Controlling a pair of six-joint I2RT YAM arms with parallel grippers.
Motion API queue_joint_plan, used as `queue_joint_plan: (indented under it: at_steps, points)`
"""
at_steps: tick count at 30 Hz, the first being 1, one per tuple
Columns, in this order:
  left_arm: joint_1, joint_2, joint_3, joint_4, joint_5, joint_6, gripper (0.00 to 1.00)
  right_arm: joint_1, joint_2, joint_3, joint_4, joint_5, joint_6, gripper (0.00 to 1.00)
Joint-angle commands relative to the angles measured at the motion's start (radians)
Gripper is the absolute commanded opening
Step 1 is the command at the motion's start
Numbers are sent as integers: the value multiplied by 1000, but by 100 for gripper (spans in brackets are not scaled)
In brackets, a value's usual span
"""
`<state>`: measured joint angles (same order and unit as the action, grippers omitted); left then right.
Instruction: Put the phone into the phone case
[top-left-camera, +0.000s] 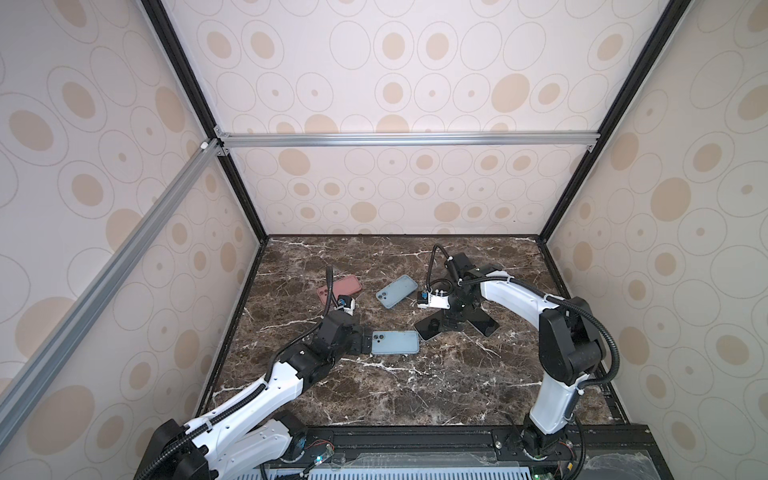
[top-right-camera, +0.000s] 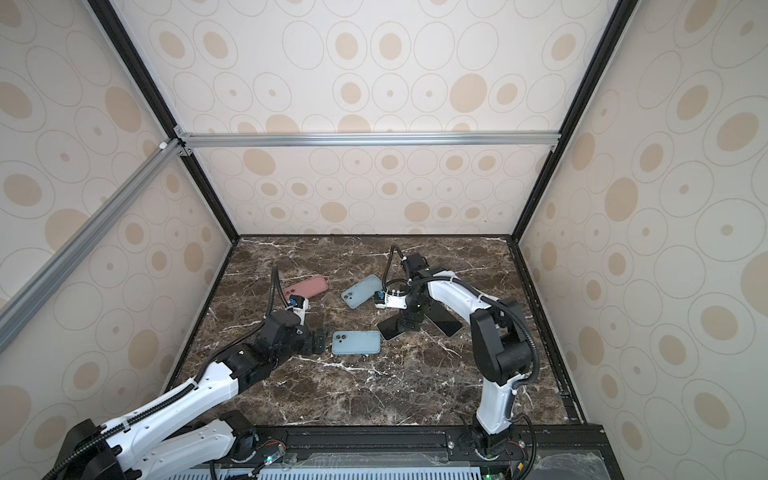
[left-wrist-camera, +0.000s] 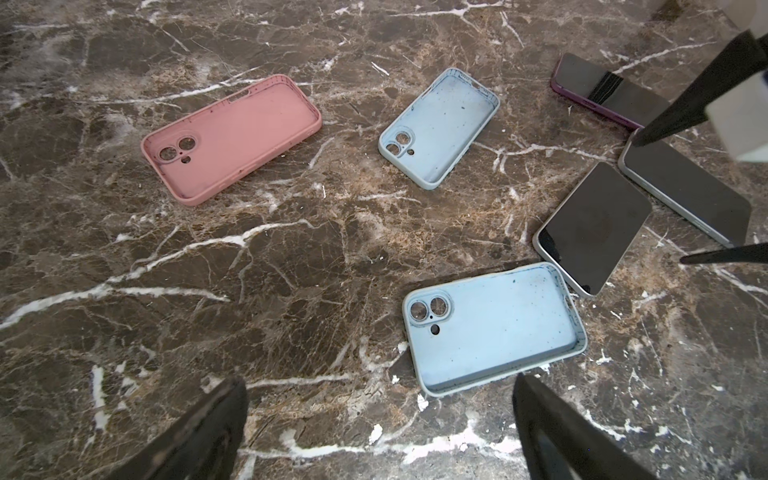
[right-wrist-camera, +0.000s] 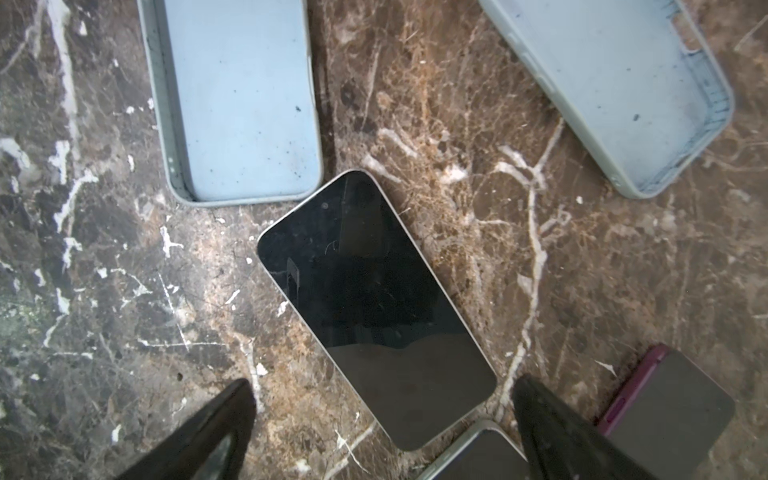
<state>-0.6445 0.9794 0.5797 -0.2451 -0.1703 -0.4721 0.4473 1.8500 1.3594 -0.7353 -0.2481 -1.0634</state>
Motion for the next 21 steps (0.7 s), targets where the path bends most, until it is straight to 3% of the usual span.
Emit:
queue_joint_plan:
  at_steps: [1, 21]
  points:
    - [-3, -24, 0, 7, -18, -13, 100, 18, 46, 24, -44, 15, -62, 100]
    - [-4, -66, -10, 1, -25, -14, 100, 51, 169, 41, 26, 82, -77, 100]
